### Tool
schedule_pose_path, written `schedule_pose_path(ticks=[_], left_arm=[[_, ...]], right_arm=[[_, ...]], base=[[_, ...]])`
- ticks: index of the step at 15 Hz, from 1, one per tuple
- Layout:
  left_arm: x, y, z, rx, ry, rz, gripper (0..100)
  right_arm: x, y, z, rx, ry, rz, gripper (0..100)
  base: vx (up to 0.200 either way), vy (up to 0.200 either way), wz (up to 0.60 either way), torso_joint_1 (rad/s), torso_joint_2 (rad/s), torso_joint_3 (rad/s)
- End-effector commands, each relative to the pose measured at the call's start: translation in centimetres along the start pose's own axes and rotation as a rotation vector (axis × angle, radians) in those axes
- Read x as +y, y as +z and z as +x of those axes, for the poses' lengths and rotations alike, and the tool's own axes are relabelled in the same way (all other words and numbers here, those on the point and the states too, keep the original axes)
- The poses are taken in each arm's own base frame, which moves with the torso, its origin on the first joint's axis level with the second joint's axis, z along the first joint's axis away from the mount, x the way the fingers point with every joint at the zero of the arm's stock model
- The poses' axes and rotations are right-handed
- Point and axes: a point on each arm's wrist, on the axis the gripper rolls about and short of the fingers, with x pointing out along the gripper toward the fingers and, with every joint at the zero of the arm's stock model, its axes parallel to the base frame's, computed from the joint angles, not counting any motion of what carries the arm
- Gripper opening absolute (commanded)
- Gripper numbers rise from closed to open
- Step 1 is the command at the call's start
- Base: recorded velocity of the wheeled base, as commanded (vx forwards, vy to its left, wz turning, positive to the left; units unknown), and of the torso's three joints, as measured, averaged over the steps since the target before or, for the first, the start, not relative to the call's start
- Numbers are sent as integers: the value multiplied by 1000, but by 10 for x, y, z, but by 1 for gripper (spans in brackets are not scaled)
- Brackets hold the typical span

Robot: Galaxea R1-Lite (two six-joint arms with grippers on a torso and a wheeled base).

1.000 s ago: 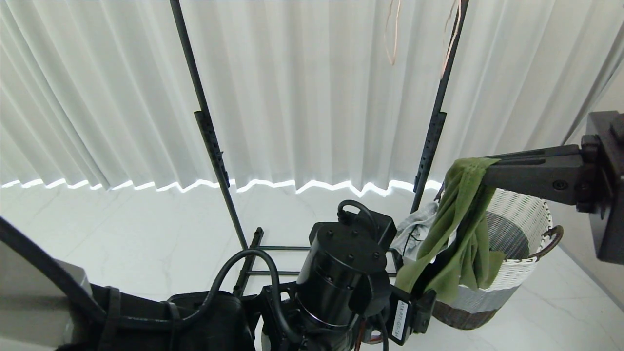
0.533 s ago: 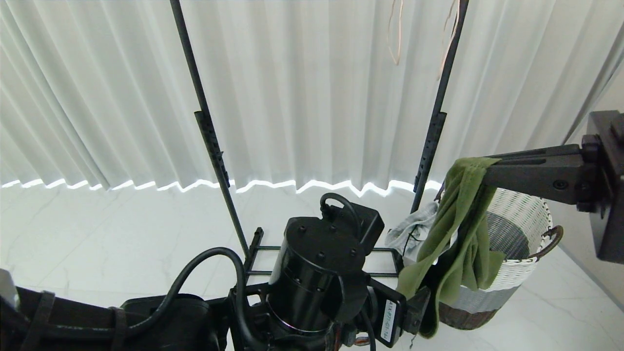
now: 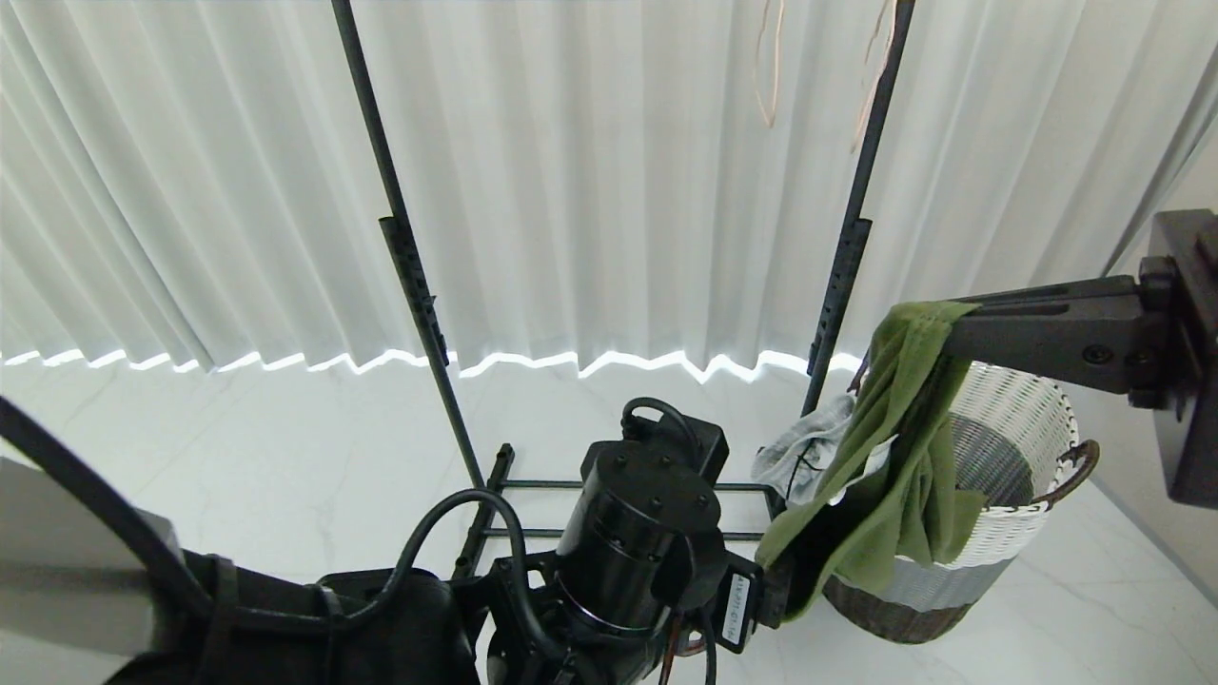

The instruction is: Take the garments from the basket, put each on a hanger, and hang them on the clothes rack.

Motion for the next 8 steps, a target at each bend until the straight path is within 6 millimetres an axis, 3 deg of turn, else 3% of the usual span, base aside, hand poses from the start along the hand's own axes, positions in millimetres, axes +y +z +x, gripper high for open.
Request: schedule_pose_path(ticks=[1, 7, 8], left_arm=[[1, -9, 11, 34, 16, 7, 100], [1, -8, 9, 29, 13, 5, 100], [1, -8, 9, 27, 13, 6, 0]], right_arm=[[0, 0, 0, 0, 2, -1, 0], [0, -2, -1, 5, -4, 0, 0], [0, -2, -1, 6, -6, 0, 0]], base=[[0, 0, 0, 0, 0, 0], [0, 0, 0, 0, 0, 0], [0, 0, 0, 0, 0, 0]])
